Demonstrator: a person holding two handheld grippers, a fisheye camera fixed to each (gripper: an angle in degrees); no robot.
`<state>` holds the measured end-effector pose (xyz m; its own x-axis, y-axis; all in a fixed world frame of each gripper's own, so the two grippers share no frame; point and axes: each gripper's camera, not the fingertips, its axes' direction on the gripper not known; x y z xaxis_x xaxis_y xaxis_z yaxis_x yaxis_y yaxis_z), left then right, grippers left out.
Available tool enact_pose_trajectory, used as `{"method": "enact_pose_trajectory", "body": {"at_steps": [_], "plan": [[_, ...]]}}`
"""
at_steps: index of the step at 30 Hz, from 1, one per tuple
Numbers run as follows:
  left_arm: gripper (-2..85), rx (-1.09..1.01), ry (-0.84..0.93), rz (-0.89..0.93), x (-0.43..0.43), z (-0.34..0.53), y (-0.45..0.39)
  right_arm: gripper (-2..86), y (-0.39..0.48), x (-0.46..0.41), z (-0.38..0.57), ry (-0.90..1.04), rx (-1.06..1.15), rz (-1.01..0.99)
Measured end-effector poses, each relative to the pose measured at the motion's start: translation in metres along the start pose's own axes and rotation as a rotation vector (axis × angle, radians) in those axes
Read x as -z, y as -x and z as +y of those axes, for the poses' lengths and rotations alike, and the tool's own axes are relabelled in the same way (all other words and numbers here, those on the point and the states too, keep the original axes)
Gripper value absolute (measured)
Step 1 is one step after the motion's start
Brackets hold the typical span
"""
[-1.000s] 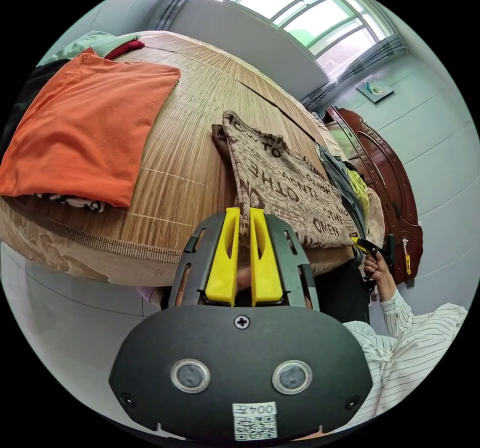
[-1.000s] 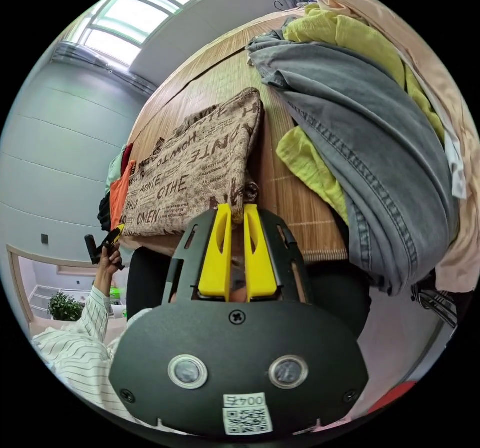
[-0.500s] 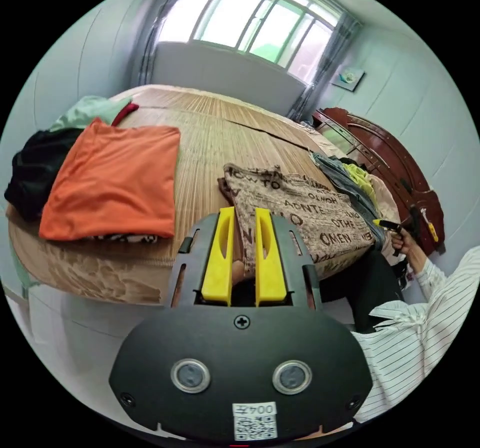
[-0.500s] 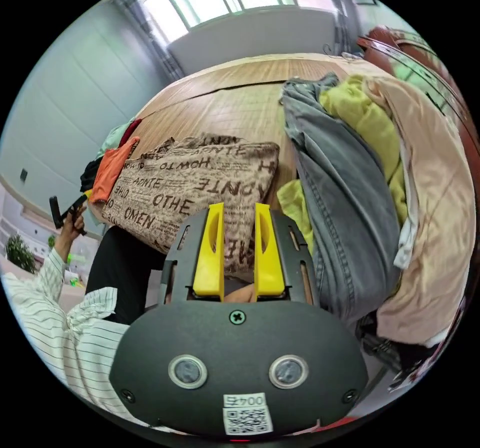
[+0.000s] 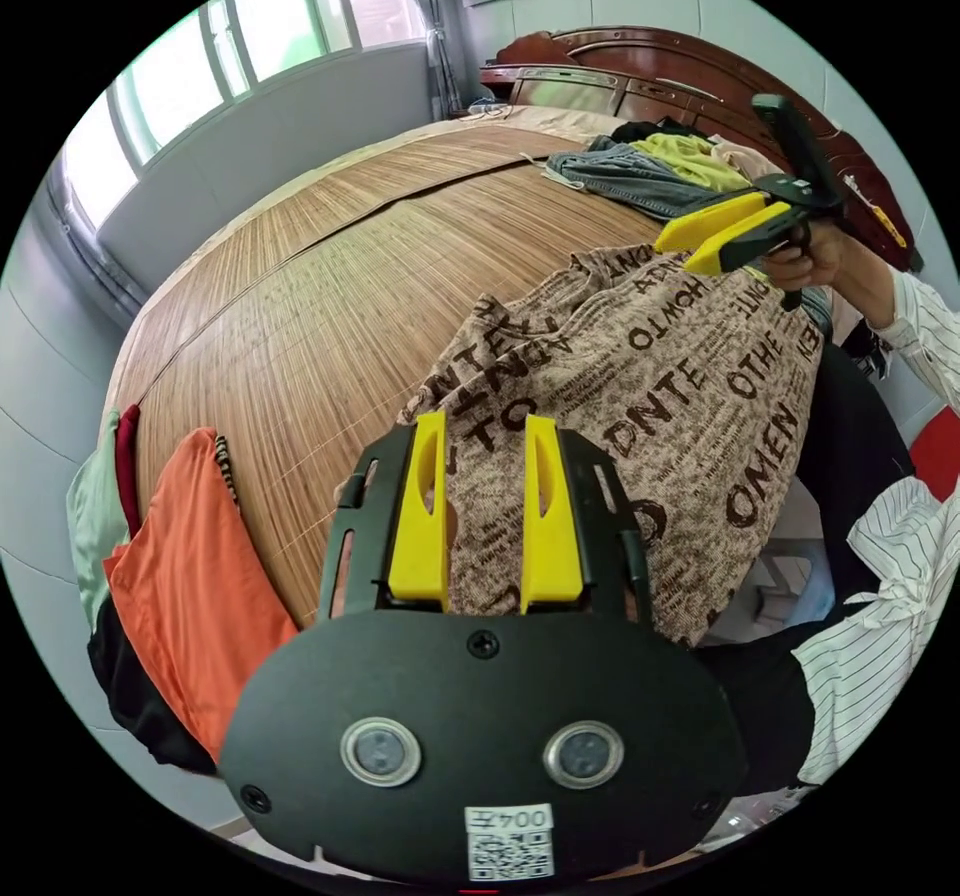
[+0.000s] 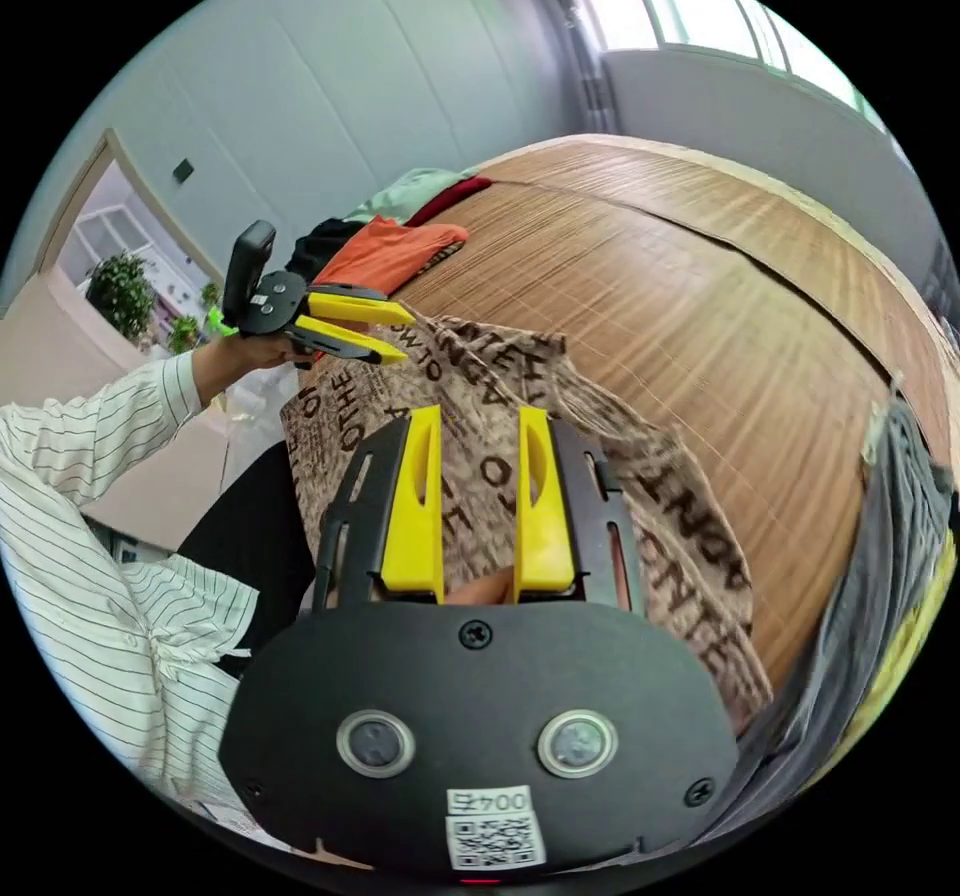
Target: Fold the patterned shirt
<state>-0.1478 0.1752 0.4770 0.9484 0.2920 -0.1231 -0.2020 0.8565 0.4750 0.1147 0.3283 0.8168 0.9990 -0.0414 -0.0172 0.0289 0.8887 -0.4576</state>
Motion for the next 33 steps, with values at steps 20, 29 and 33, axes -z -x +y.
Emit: {"method": "enact_pose_trajectory", "body": {"at_steps": [20, 29, 33], "plan": [[14.0, -0.262, 0.077, -0.018, -0.036, -0.095, -0.052, 4.7, -0.025, -0.070, -0.167, 0.242, 0.185, -0.079], [14.3, -0.450, 0.141, -0.059, -0.038, -0.133, -0.085, 3.4, 0.019, -0.026, -0.173, 0.163, 0.410, 0.063], [12.2, -0.469, 0.165, -0.003, -0.040, -0.141, -0.094, 3.6, 0.029, -0.018, -0.178, 0.157, 0.458, 0.108]]}}
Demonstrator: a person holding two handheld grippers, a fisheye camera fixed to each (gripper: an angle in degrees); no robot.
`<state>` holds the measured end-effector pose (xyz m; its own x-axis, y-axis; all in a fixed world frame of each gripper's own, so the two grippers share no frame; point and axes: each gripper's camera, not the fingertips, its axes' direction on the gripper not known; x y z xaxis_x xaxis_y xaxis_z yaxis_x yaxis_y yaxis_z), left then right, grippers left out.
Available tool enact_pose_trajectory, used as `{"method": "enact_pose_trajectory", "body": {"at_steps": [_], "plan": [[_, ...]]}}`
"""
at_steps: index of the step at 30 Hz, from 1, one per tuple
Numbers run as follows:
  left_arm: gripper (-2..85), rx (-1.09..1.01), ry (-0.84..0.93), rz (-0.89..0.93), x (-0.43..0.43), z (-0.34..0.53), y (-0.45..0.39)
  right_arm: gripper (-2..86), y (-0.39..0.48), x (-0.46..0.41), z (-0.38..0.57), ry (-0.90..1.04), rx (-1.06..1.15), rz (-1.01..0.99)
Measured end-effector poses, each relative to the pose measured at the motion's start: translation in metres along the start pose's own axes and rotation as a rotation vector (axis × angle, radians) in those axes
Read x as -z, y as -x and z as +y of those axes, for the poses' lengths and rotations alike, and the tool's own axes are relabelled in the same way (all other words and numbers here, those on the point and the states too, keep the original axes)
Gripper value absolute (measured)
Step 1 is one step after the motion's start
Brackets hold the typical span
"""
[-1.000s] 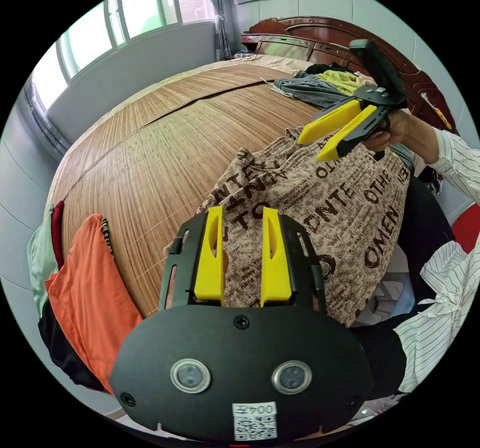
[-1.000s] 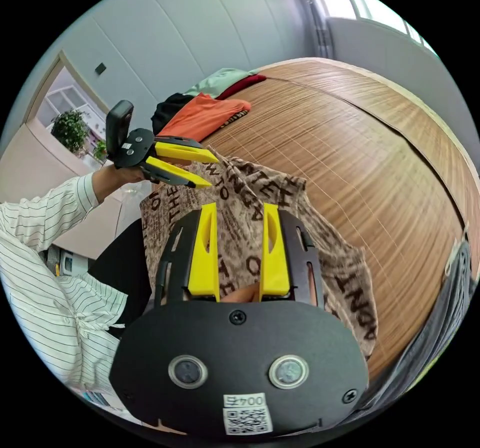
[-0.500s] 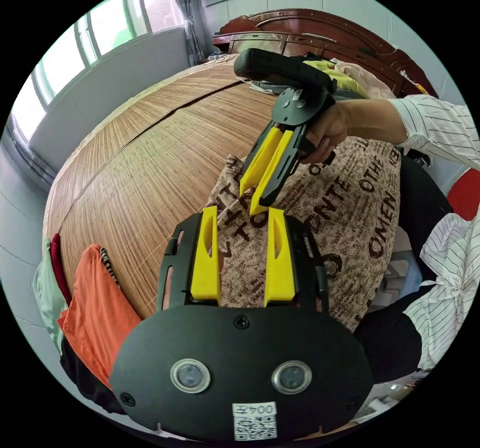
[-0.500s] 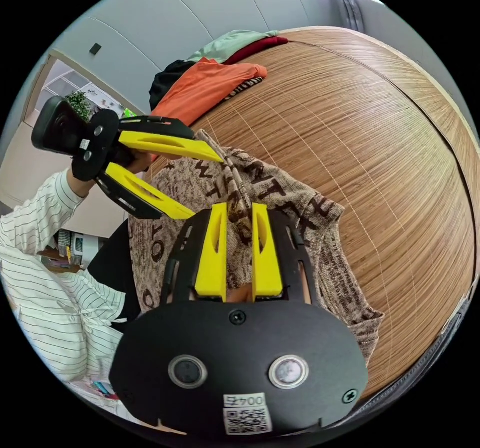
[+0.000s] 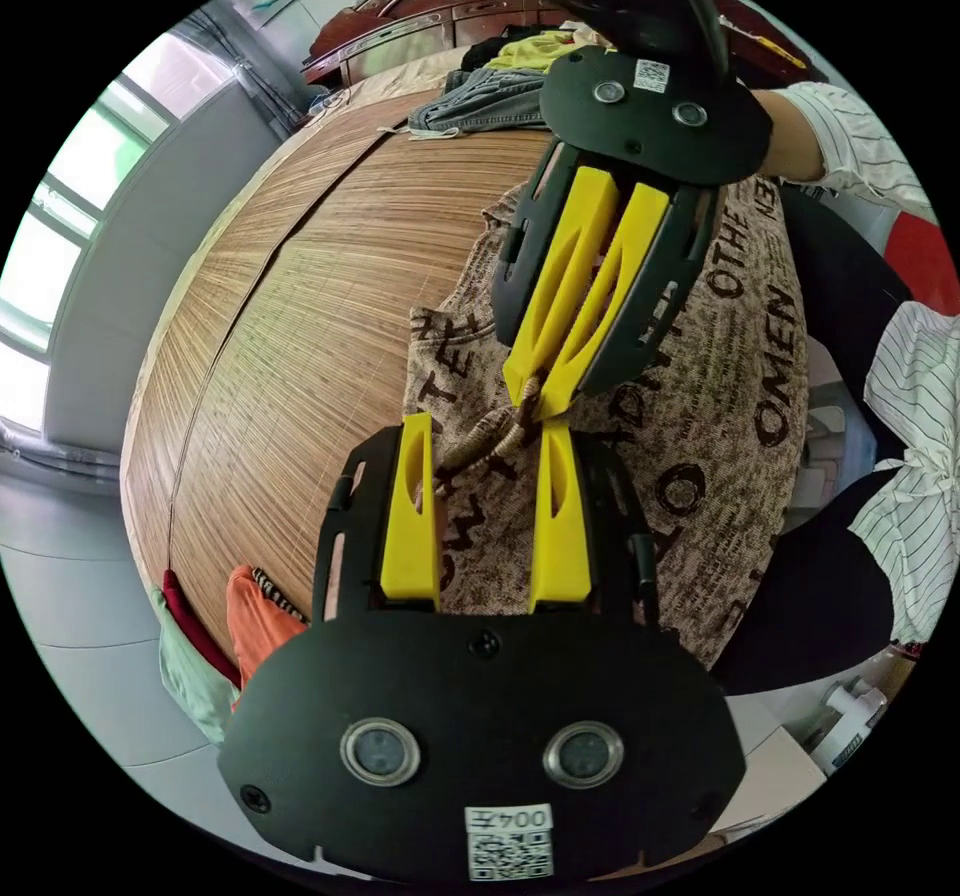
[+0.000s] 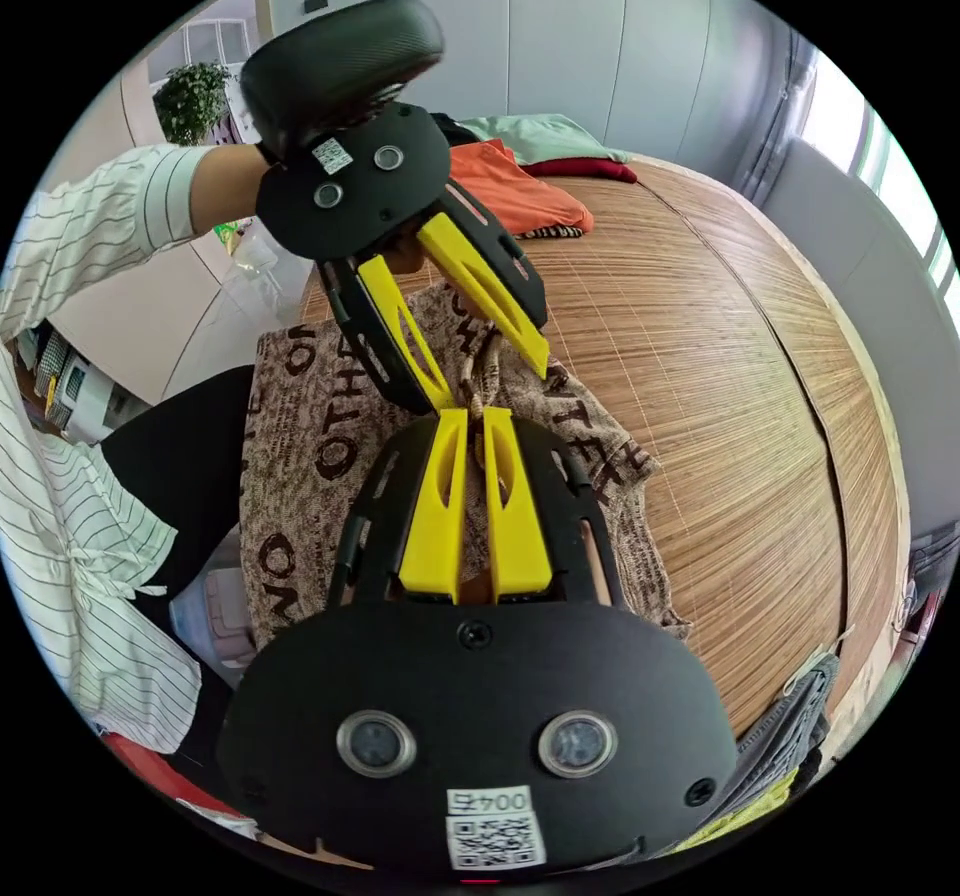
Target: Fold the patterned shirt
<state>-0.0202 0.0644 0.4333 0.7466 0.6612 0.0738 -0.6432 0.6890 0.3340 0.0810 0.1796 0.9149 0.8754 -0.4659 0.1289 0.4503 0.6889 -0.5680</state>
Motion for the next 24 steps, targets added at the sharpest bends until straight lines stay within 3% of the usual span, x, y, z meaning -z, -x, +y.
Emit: {"method": "enact_pose_trajectory", "body": {"at_steps": [4, 9, 13, 24], "plan": [[4.9, 0.036, -0.045, -0.002, 0.011, 0.002, -0.009, 6.1, -0.008, 0.015, 0.004, -0.026, -0.062, 0.037], [2.6, 0.048, -0.137, -0.106, 0.038, 0.015, -0.033, 11.1, -0.043, 0.057, 0.058, -0.075, -0.193, -0.018], [2.0, 0.016, -0.162, -0.195, 0.047, 0.018, -0.059, 13.4, -0.079, 0.074, 0.103, -0.003, -0.290, 0.025], [2.1, -0.078, -0.193, -0.366, 0.076, 0.022, -0.110, 15.5, -0.153, 0.048, 0.084, 0.266, -0.161, -0.123]]}}
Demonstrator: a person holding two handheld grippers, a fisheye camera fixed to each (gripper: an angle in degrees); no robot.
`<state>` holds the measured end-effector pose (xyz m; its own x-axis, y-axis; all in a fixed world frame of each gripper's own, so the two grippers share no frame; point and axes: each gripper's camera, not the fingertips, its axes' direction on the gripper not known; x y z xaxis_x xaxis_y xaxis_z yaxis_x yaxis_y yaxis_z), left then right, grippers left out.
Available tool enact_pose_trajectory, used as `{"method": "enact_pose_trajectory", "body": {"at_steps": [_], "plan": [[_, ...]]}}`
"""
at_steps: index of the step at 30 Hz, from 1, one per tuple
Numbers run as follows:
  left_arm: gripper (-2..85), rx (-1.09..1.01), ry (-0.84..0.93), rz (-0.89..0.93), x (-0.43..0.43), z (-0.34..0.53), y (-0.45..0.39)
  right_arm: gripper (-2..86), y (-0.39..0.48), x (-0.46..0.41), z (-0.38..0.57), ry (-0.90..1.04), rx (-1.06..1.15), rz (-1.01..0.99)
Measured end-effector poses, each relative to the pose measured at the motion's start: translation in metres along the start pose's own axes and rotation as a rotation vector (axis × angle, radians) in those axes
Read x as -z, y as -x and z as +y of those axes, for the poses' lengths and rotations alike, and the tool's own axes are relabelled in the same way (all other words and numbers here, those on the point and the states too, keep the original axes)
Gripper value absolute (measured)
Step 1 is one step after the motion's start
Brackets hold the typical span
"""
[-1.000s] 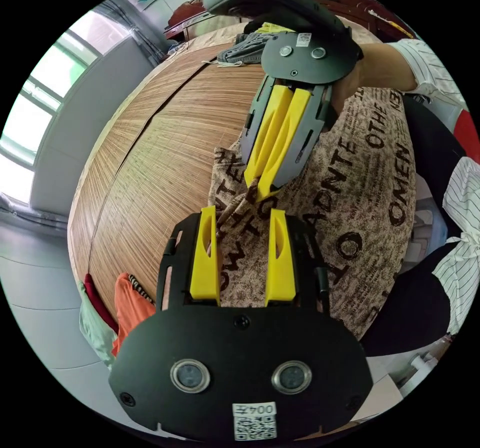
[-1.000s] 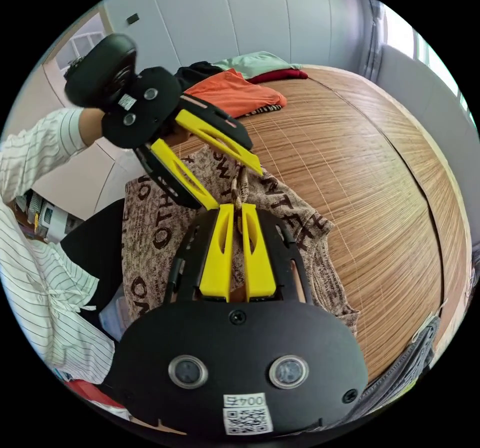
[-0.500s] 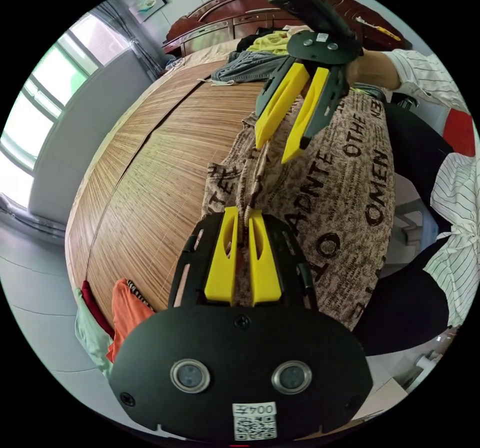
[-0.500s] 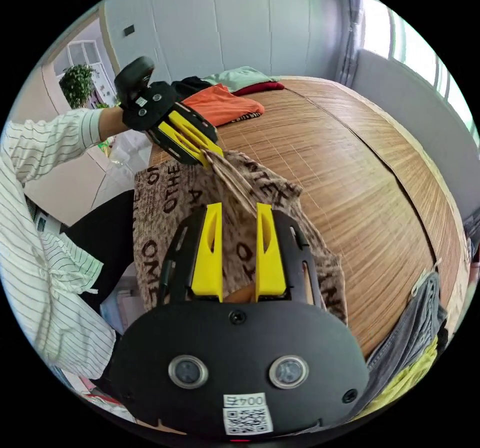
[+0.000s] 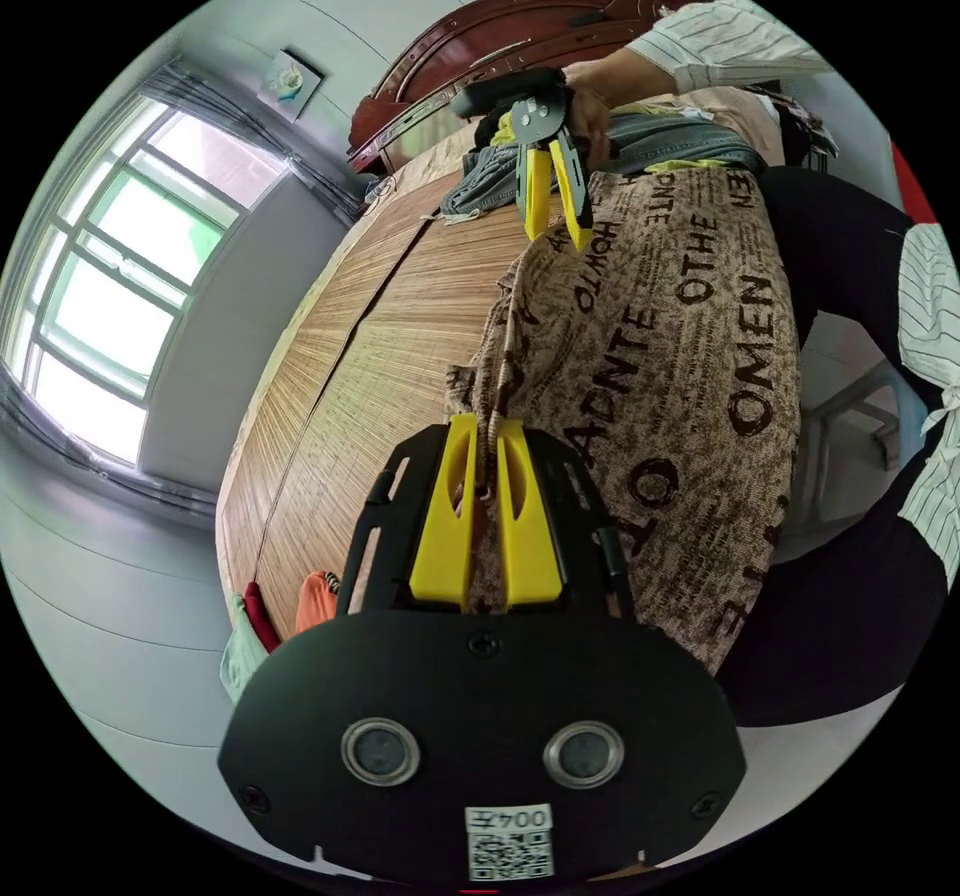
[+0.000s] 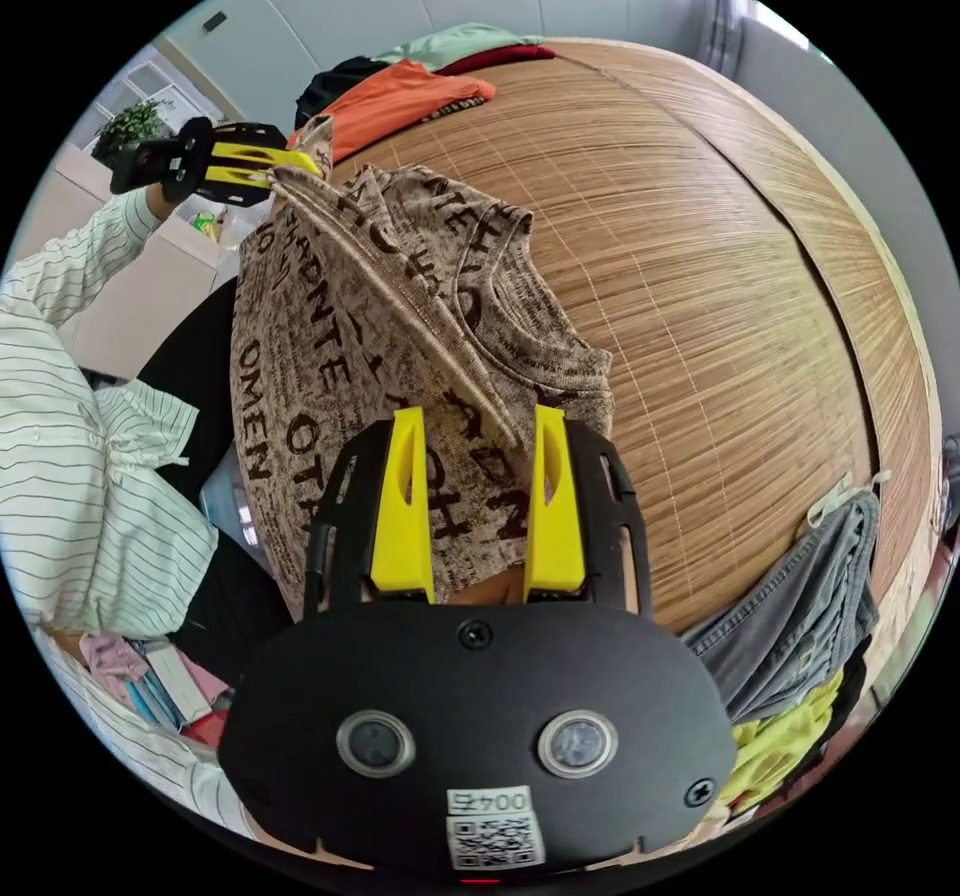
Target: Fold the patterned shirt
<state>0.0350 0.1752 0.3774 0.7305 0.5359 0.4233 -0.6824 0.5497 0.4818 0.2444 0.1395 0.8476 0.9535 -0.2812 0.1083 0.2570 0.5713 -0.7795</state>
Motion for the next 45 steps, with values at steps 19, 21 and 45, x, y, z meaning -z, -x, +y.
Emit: {"method": "enact_pose_trajectory", "body": {"at_steps": [19, 21, 45], "plan": [[2.3, 0.119, -0.009, -0.035, 0.023, 0.033, 0.004, 2.3, -0.002, -0.006, 0.033, 0.020, -0.037, -0.243], [2.2, 0.137, -0.012, -0.049, 0.026, 0.036, 0.005, 1.7, 0.016, 0.002, 0.048, -0.051, -0.073, -0.171], [7.4, 0.370, 0.383, 0.109, -0.120, 0.088, 0.104, 7.6, 0.127, -0.100, 0.049, 0.056, -0.308, 0.367]]}}
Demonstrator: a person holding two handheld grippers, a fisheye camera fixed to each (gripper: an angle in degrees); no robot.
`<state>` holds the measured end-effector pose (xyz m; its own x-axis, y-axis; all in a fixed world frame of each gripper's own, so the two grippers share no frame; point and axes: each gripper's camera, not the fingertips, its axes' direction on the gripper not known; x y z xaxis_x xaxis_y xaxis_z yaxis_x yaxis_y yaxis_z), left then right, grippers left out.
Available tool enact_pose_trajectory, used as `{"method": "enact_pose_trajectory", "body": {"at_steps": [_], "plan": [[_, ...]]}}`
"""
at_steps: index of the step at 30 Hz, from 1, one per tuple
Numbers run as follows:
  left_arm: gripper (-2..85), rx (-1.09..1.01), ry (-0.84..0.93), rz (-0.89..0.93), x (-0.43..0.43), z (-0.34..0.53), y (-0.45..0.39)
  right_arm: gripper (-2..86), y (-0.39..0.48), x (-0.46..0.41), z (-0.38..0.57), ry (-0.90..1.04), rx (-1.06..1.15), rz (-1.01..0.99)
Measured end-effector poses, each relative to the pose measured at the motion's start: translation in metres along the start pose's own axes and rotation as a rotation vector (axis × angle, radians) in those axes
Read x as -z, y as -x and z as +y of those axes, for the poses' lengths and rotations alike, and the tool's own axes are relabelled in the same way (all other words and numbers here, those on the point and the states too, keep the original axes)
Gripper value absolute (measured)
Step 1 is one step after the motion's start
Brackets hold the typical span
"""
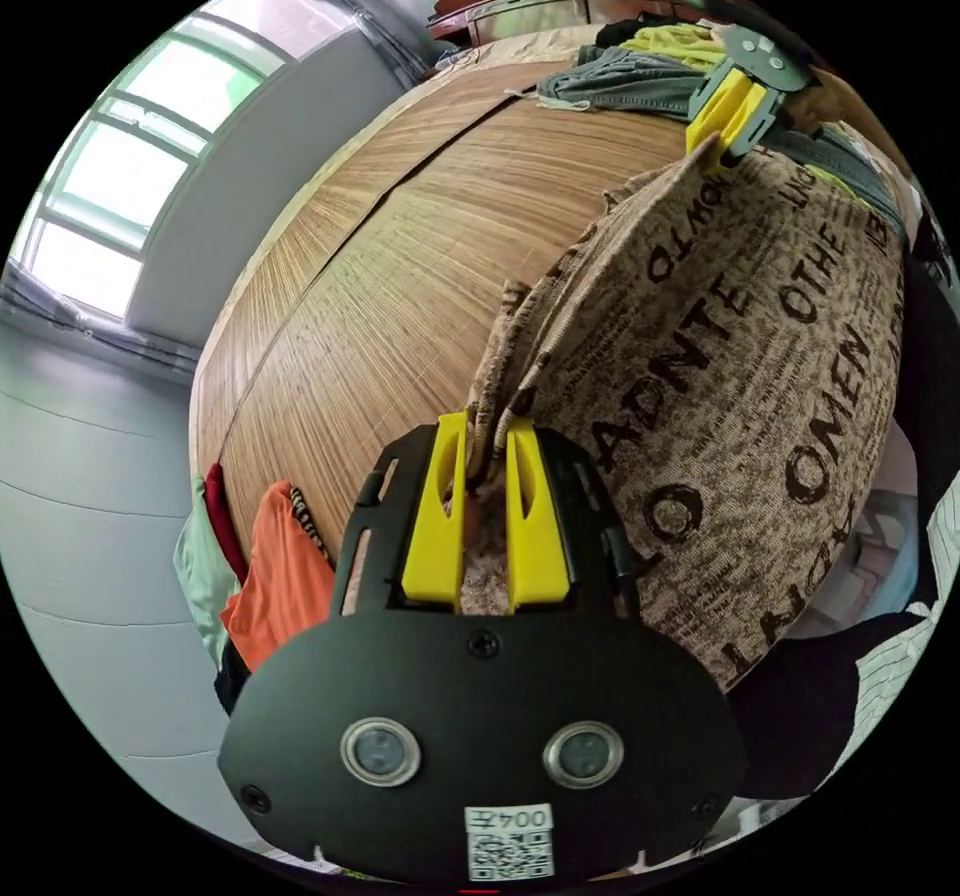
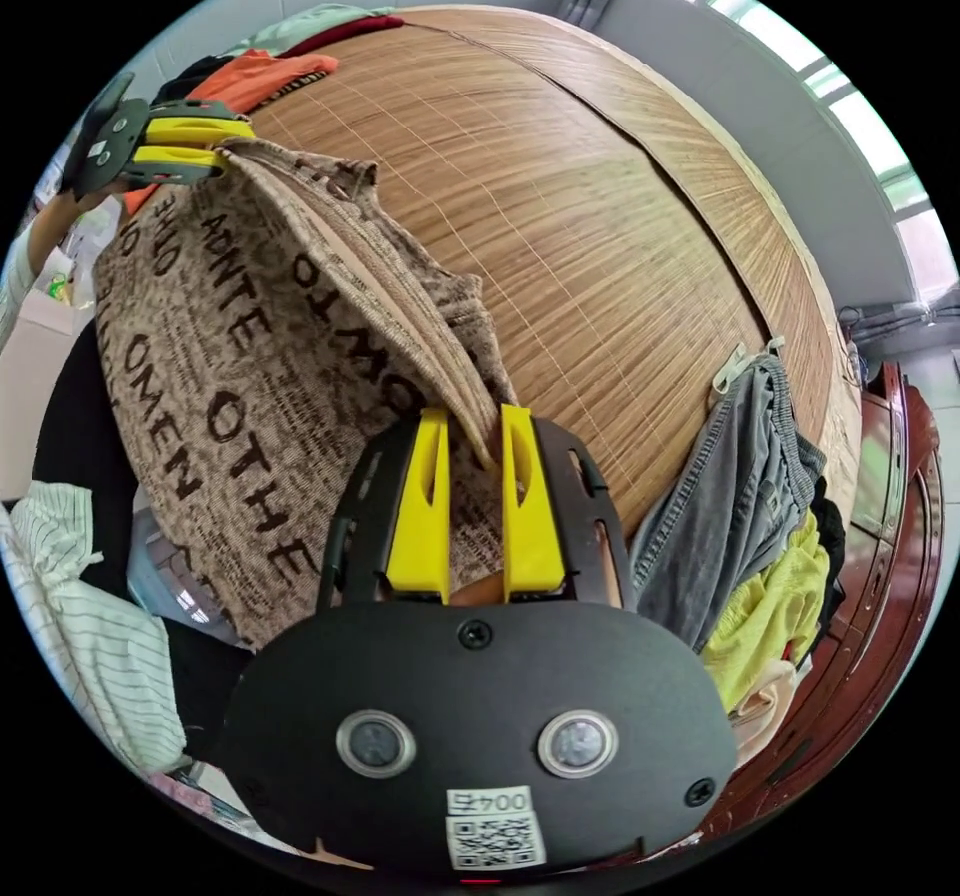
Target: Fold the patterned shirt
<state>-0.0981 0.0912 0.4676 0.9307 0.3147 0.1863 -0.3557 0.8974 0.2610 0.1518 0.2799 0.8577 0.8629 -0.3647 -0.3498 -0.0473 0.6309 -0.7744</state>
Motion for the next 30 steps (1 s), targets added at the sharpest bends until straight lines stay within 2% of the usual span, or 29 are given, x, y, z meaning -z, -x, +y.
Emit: {"method": "enact_pose_trajectory", "body": {"at_steps": [3, 7, 10, 12, 15, 17, 20, 22, 23, 30], "plan": [[10.3, 0.203, 0.005, 0.144, -0.015, 0.013, 0.049, 10.7, -0.001, -0.018, 0.017, -0.017, -0.121, 0.027], [12.3, 0.597, -0.139, 0.369, -0.019, 0.070, 0.139, 8.2, -0.022, -0.010, 0.073, -0.209, -0.472, 0.025], [12.0, 0.760, -0.264, 0.422, -0.006, 0.122, 0.178, 6.3, -0.015, -0.003, 0.121, -0.367, -0.574, -0.147], [11.7, 0.776, -0.309, 0.414, 0.007, 0.147, 0.183, 5.6, 0.003, -0.003, 0.143, -0.425, -0.582, -0.234], [10.6, 0.749, -0.346, 0.472, 0.017, 0.182, 0.161, 5.5, 0.038, -0.018, 0.175, -0.398, -0.616, -0.329], [10.0, 0.712, -0.321, 0.487, 0.010, 0.196, 0.137, 6.2, 0.062, -0.039, 0.203, -0.370, -0.662, -0.356], [9.0, 0.684, -0.261, 0.413, -0.009, 0.221, 0.101, 6.5, 0.080, -0.072, 0.234, -0.295, -0.737, -0.350], [8.2, 0.646, -0.156, 0.309, -0.035, 0.236, 0.089, 6.3, 0.087, -0.091, 0.247, -0.242, -0.750, -0.309], [8.0, 0.645, -0.157, 0.319, -0.039, 0.241, 0.089, 5.6, 0.092, -0.103, 0.256, -0.244, -0.744, -0.295], [7.6, 0.743, -0.308, 0.389, 0.029, 0.313, 0.127, 5.4, 0.103, -0.088, 0.329, -0.404, -0.824, -0.369]]}}
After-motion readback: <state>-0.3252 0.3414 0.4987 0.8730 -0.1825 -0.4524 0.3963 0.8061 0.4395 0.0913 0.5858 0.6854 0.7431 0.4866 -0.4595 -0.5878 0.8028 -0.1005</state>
